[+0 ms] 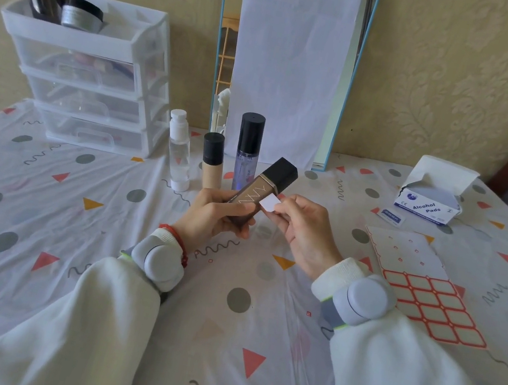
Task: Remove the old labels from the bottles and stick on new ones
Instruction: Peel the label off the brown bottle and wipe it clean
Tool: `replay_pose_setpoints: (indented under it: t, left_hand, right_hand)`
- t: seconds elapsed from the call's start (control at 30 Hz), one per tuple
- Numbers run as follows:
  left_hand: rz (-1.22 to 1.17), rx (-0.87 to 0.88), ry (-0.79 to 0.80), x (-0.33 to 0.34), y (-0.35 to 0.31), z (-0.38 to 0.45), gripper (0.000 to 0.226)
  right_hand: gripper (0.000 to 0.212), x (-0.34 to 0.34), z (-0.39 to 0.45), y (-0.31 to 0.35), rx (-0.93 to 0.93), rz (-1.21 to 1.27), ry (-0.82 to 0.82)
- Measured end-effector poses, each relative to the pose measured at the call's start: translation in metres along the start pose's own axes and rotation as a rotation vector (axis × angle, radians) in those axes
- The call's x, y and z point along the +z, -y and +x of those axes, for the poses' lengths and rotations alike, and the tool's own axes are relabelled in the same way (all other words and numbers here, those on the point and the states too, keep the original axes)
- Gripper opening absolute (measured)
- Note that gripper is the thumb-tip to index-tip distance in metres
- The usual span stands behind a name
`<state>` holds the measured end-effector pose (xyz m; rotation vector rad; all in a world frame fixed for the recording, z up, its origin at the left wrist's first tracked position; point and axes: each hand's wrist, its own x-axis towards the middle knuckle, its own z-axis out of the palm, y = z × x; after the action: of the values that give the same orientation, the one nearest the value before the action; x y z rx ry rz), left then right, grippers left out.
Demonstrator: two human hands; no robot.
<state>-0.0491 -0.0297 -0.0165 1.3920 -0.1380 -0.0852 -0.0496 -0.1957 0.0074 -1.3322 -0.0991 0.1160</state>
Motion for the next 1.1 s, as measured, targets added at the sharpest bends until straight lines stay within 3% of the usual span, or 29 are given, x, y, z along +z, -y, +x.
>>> replay_pose_setpoints:
  t: [0.23, 0.5, 0.7, 0.93, 1.1]
  left_hand:
    - [-0.062, -0.047, 0.027, 0.000, -0.002, -0.002, 0.017]
    - [-0.119, -0.095, 0.061, 0.000, -0.005, -0.002, 0.023]
    - [-0.182, -0.119, 0.083, -0.004, -0.006, 0.000, 0.029]
    - [0.040, -0.016, -0.046, 0.000, -0.001, 0.000, 0.020]
    - [0.275, 0.153, -0.055, 0.003, -0.012, -0.001, 0.017]
  right_hand:
    - [0.018, 0.001, -0.003, 0.004, 0.001, -0.018, 0.010]
    - [0.046, -0.001, -0.004, 0.006, -0.014, -0.025, 0.046]
    - [0.046, -0.002, -0.002, 0.008, -0.001, 0.095, 0.106]
    - [0.027, -0.002, -0.003, 0.008, 0.002, 0.138, 0.109]
    - [0.032, -0.004, -0.001, 0.013, -0.006, 0.231, 0.085]
